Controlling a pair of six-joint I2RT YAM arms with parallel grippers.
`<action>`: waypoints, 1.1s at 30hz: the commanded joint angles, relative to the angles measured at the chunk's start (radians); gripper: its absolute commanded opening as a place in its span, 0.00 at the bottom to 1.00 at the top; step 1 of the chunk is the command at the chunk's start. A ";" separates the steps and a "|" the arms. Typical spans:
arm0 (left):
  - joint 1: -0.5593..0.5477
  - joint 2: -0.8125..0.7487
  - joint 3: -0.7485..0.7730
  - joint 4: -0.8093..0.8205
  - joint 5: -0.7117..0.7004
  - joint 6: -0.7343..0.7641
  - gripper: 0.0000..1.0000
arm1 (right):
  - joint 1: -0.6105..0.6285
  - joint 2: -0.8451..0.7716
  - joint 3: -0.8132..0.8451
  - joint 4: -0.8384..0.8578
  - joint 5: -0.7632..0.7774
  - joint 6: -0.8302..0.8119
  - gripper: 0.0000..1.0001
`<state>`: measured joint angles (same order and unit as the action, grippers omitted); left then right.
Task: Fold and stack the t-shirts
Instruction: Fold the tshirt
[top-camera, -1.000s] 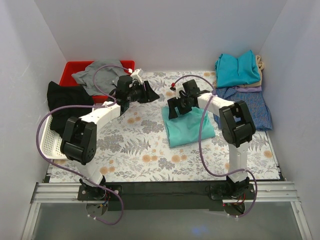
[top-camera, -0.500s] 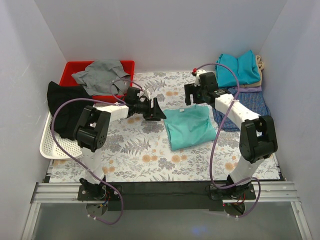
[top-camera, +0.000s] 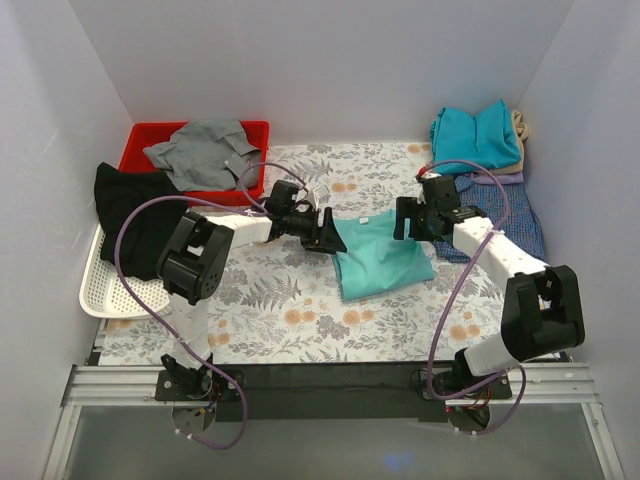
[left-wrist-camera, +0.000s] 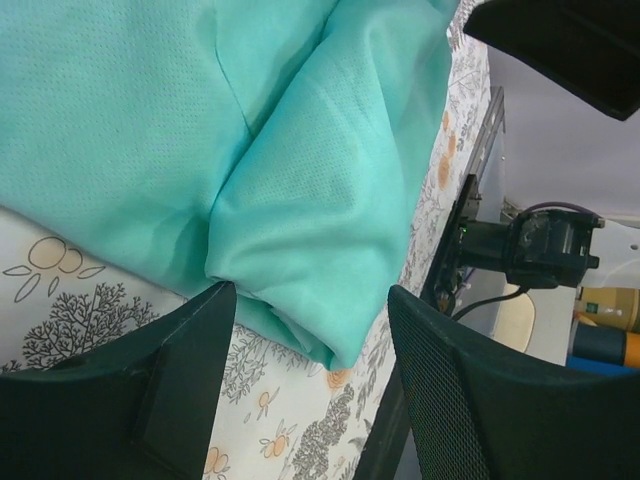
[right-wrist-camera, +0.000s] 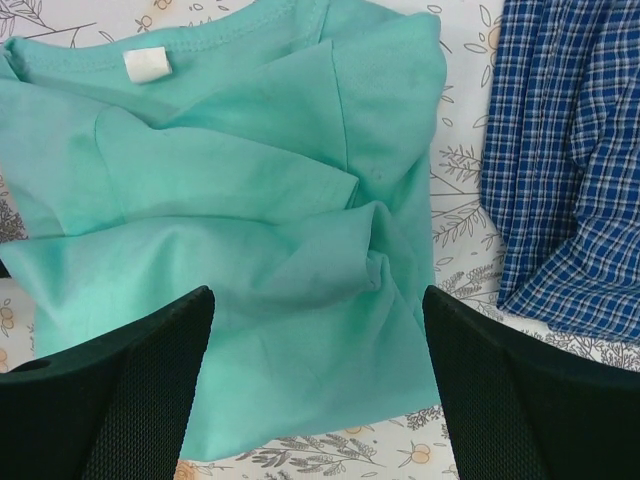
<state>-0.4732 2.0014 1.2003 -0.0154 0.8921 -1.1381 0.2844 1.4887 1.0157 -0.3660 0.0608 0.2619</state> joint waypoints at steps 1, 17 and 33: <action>0.001 -0.030 0.015 0.043 -0.060 0.034 0.61 | 0.001 -0.051 -0.025 -0.021 0.007 0.020 0.90; -0.031 0.010 0.025 0.078 -0.214 0.052 0.63 | -0.022 -0.122 -0.072 -0.037 -0.021 0.027 0.90; -0.062 0.034 0.100 0.052 -0.162 0.047 0.19 | -0.039 -0.119 -0.149 -0.039 -0.019 0.046 0.90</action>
<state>-0.5335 2.0590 1.2457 0.0444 0.7143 -1.1091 0.2516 1.3846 0.8864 -0.4099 0.0456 0.2947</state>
